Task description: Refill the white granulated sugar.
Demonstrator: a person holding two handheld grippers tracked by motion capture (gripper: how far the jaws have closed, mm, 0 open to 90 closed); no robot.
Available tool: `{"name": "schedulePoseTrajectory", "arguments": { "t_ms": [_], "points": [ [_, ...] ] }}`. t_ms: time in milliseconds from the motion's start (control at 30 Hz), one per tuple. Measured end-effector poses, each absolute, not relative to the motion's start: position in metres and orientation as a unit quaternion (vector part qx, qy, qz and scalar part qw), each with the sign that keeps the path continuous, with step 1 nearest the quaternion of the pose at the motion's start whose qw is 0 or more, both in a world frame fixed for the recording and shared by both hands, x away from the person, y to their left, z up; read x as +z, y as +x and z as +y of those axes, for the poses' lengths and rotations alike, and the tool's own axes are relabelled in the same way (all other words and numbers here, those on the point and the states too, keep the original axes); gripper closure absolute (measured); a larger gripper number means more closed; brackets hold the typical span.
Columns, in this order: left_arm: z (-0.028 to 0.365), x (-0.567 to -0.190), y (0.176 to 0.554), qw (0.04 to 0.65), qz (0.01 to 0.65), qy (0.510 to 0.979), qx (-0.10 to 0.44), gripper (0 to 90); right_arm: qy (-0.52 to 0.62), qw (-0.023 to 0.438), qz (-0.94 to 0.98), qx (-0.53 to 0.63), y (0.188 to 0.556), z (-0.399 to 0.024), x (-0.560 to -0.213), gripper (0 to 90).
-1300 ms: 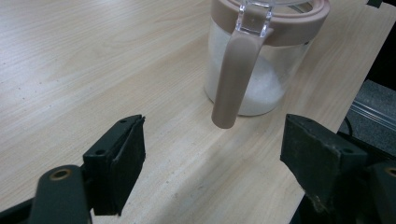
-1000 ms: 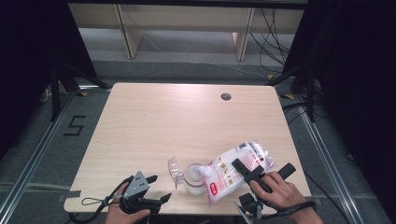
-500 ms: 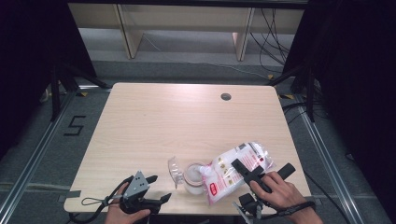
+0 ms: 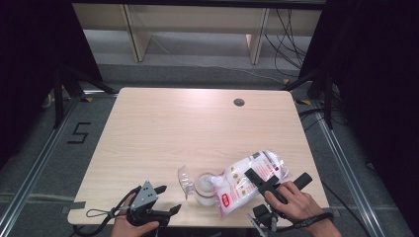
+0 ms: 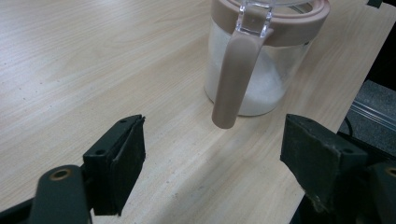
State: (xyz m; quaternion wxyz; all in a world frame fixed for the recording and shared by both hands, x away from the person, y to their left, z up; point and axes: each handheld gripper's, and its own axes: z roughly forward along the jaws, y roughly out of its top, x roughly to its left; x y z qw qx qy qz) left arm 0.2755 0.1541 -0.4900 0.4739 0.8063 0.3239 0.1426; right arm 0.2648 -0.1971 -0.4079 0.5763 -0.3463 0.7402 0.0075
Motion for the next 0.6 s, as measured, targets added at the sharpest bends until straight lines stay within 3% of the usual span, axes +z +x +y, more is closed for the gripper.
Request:
{"name": "schedulePoseTrajectory", "arguments": {
  "t_ms": [600],
  "points": [
    [0.1542,-0.49,0.2757,0.473,0.322,0.807,0.146,21.5,-0.337,0.576,0.745,0.011,0.2641,-0.1982,-0.4081,74.9]
  ]
}}
